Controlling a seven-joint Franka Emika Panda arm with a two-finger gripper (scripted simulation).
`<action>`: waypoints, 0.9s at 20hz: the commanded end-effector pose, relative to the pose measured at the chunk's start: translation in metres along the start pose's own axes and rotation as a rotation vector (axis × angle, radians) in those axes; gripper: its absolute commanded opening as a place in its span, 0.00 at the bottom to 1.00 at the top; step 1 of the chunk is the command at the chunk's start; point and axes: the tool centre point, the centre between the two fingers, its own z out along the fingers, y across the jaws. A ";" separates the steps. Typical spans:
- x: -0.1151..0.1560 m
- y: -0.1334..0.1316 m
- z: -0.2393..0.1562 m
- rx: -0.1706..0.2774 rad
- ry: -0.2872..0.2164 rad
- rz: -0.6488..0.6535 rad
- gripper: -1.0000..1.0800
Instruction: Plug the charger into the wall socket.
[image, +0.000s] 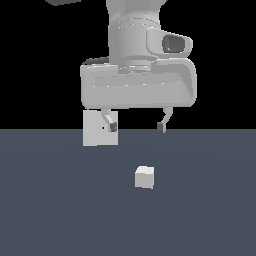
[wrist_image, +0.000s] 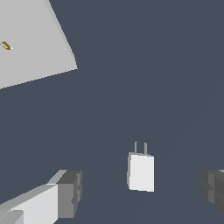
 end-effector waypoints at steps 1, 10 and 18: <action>-0.005 0.003 0.006 -0.004 0.030 0.016 0.96; -0.016 0.013 0.025 -0.019 0.115 0.065 0.96; -0.021 0.018 0.034 -0.027 0.152 0.086 0.96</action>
